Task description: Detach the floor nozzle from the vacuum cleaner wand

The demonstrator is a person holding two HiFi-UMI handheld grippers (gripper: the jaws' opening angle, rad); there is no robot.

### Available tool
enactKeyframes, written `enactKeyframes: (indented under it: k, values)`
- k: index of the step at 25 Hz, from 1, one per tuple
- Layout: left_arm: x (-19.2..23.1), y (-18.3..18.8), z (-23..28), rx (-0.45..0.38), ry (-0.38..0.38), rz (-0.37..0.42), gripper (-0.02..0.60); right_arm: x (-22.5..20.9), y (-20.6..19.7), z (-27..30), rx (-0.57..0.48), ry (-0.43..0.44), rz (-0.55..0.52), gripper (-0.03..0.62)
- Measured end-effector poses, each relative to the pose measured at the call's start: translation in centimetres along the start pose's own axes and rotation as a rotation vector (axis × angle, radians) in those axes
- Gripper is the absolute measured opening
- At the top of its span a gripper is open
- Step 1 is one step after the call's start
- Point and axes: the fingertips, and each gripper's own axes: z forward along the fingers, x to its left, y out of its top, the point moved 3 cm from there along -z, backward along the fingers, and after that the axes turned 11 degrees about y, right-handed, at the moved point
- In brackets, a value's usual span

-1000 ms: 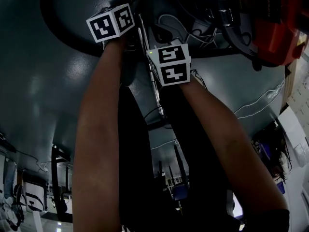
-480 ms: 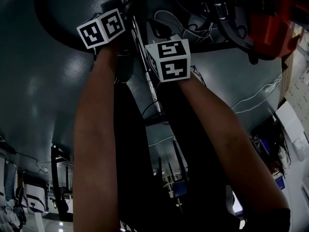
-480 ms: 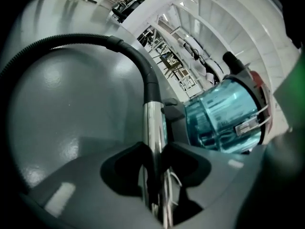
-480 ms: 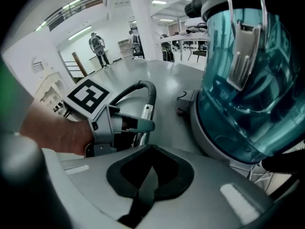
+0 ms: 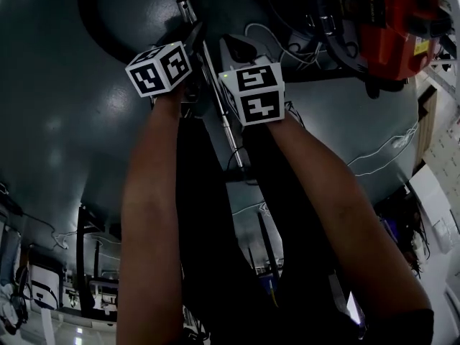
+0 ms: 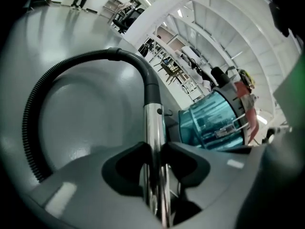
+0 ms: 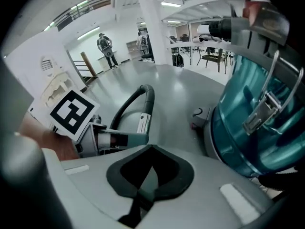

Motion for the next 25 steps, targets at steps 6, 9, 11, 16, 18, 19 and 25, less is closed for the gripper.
enactKeyframes:
  k: [6,9,11,16,18,19,25]
  values:
    - [-0.4,-0.2,-3.9,-0.013,0.008,-0.017,0.147,1.8,2.4,-1.1,0.007,0.006,-0.018,-0.005]
    - [-0.6,-0.5,-6.2,-0.004,0.018,-0.008,0.147,2.9,3.7,-2.1,0.02,0.019,-0.034,-0.005]
    - [-0.7,-0.4,-7.6,0.005,0.028,-0.001,0.147,3.8,4.6,-2.8,0.025,0.032,-0.044,-0.005]
    - [-0.9,0.0,-10.4,0.02,0.058,0.015,0.147,6.0,6.7,-4.0,0.018,0.061,-0.058,-0.005]
    - [-1.2,-0.1,-11.4,0.016,0.057,0.022,0.147,6.8,7.3,-4.3,0.011,0.073,-0.057,-0.005]
    - [-1.4,-0.1,-11.7,0.011,0.053,0.026,0.147,7.1,7.5,-4.4,0.006,0.08,-0.057,-0.005]
    - [-2.3,-0.4,-13.0,-0.034,0.054,0.037,0.146,8.5,8.9,-4.2,-0.016,0.145,-0.087,-0.003]
